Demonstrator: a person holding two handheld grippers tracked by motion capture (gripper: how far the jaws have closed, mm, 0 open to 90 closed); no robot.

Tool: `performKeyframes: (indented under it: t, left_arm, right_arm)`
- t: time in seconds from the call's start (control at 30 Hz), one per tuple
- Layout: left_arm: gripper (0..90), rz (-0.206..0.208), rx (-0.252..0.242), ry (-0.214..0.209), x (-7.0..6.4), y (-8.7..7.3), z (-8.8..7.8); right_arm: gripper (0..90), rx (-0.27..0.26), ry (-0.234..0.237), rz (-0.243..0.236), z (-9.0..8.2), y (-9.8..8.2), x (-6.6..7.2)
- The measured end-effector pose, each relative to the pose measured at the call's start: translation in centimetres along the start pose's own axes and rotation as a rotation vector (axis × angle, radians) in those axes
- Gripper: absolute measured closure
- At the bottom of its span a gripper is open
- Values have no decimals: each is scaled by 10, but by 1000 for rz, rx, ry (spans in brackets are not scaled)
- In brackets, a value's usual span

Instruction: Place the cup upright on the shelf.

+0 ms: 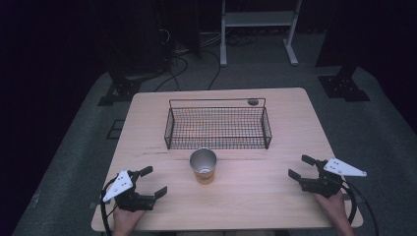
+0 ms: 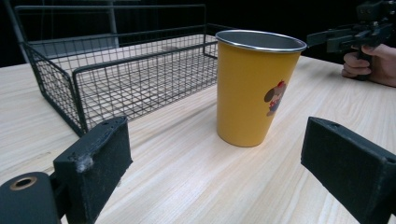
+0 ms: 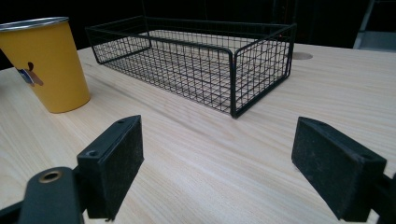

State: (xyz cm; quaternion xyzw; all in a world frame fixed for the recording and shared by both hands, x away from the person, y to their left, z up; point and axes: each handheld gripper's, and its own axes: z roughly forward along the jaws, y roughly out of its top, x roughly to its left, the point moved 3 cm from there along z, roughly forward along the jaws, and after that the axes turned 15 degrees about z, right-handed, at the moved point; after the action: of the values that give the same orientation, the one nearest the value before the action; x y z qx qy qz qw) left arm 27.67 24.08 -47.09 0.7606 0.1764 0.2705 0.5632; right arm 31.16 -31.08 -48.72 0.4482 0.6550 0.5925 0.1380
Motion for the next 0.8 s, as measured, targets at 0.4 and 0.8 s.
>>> performKeyframes:
  t: [0.4, 0.8]
  left_arm:
    - [74, -4, -22, -13, -1, 5, 9]
    - [74, 21, -64, -42, -9, 17, 18]
  right_arm:
    - [157, -5, 0, 8, 0, 0, -1]
    - [157, 2, -6, 1, 0, 0, 0]
